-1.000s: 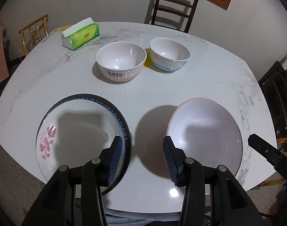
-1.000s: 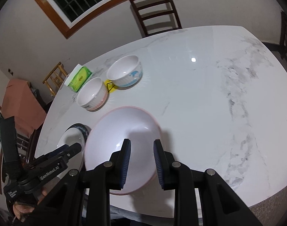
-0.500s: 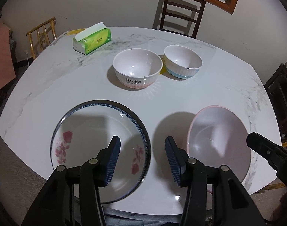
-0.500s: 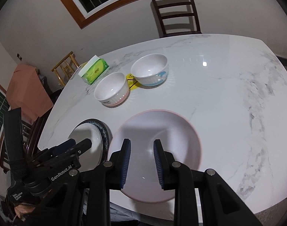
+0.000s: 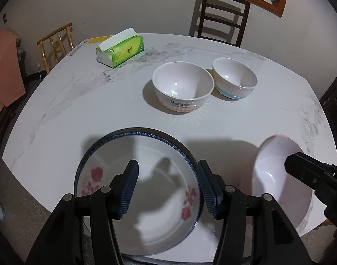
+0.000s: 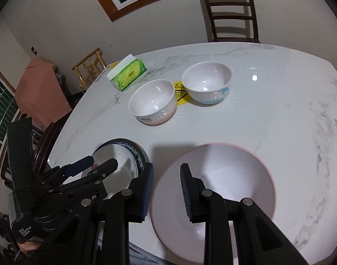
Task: Organize plates and bowls
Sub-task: 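Open both tools and move them to the white Rabbit bowl, then grasp the rim of the white Rabbit bowl with both tools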
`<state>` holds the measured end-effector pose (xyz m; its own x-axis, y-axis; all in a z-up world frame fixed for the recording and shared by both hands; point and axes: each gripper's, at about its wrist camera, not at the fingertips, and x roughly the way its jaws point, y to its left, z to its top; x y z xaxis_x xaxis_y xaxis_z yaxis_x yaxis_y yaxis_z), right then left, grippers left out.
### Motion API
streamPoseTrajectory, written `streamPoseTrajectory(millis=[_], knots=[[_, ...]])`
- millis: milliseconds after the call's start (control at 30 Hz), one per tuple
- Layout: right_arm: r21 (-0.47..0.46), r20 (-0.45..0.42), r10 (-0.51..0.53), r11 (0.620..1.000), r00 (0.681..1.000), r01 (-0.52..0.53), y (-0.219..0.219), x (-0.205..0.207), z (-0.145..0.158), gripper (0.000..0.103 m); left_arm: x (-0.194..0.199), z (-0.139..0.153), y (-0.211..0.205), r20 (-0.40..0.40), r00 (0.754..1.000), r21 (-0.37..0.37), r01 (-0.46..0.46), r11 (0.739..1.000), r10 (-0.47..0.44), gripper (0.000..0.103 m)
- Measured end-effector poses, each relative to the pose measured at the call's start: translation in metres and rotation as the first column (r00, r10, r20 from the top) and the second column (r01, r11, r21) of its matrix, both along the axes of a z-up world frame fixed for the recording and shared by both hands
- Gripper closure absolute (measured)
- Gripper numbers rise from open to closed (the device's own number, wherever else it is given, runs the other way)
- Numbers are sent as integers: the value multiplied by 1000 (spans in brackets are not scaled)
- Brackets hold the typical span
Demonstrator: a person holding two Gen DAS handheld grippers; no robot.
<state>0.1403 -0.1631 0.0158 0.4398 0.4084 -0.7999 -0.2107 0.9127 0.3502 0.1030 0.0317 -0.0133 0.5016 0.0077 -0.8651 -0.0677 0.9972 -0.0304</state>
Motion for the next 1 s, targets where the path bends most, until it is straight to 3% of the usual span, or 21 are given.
streamPoseTrajectory(millis=[400, 733, 1000], knots=[[33, -35, 23, 999, 999, -22, 26, 67, -7, 77, 49, 5, 47, -9, 996, -68, -86, 994, 85, 51], [43, -122, -4, 999, 993, 9, 43, 131, -37, 77, 108, -9, 64, -68, 991, -159, -124, 979, 115, 51], [11, -156, -17, 1000, 988, 19, 53, 159, -57, 77, 143, -23, 64, -79, 991, -138, -122, 983, 112, 52]])
